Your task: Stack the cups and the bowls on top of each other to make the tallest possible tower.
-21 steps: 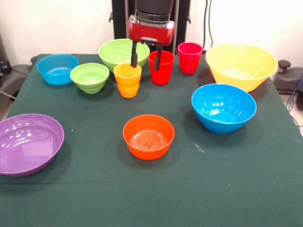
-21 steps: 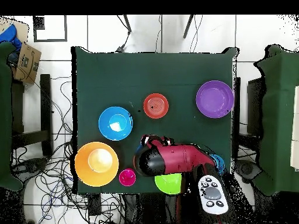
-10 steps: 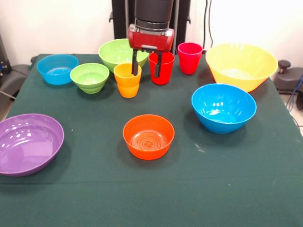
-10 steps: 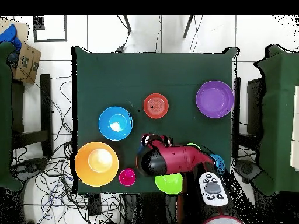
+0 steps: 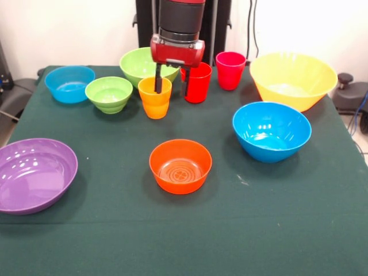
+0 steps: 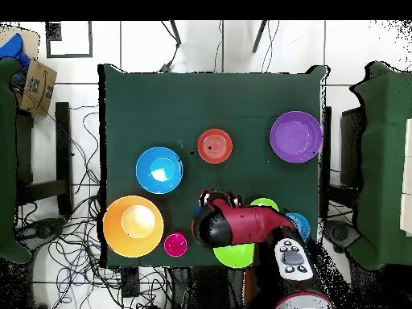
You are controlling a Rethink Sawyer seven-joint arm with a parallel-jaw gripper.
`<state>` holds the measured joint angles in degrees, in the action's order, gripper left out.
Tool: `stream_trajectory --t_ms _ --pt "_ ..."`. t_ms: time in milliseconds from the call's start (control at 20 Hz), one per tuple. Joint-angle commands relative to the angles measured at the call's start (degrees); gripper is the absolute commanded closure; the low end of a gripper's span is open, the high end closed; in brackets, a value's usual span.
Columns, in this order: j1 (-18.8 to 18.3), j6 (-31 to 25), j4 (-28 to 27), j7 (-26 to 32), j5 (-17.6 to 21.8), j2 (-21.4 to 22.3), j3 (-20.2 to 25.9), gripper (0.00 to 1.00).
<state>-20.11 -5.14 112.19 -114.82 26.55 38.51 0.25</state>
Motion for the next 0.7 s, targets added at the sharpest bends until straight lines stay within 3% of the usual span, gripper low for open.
stream_trajectory --t_ms 50,700 --pt "2.0 -0.1 0.1 -3.1 3.2 -1.9 -1.7 0.00" --pt "-0.3 -1.4 1.7 -2.4 1.9 -1.5 0.6 0.00"
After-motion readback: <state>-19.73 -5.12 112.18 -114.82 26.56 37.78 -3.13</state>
